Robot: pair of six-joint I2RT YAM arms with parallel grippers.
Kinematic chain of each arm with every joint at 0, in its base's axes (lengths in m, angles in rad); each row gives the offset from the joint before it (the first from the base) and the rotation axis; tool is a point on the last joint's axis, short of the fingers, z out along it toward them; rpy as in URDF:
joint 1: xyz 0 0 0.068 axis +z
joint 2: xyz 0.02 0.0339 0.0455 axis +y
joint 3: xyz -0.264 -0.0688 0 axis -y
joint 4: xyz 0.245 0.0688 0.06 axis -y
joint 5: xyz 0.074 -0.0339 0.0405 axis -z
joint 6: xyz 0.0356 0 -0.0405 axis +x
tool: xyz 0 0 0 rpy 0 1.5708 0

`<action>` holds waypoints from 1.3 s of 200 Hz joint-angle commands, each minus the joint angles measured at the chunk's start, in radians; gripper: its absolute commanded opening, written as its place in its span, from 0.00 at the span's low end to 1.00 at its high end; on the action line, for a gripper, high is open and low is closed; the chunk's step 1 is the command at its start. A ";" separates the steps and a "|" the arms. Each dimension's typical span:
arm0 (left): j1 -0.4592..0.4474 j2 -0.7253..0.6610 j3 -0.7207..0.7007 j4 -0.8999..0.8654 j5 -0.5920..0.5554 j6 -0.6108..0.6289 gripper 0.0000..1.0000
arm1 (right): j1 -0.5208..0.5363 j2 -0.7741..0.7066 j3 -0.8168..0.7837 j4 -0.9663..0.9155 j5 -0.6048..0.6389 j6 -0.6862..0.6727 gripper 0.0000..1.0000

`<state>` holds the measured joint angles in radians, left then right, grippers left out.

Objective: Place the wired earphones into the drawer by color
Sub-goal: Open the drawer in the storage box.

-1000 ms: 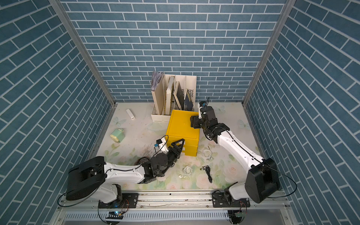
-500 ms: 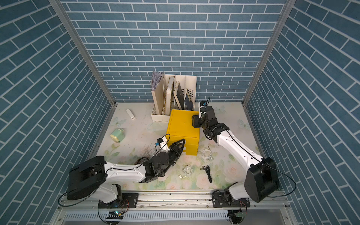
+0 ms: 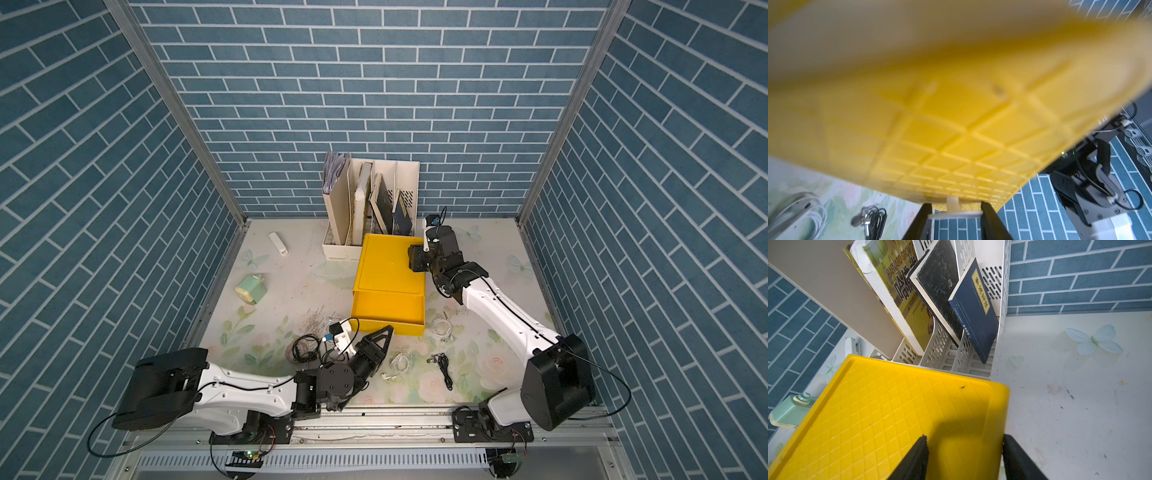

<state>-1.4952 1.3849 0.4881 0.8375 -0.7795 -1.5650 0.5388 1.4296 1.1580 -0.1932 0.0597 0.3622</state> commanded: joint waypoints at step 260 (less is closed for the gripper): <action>-0.310 -0.296 0.685 -1.792 -0.204 -0.147 1.00 | -0.101 -0.457 -0.410 -0.636 -0.112 0.256 0.69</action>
<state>-1.7164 1.0813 1.1019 -0.7219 -0.8925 -1.7660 0.4107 1.0145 0.7990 -0.7795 -0.0082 0.5301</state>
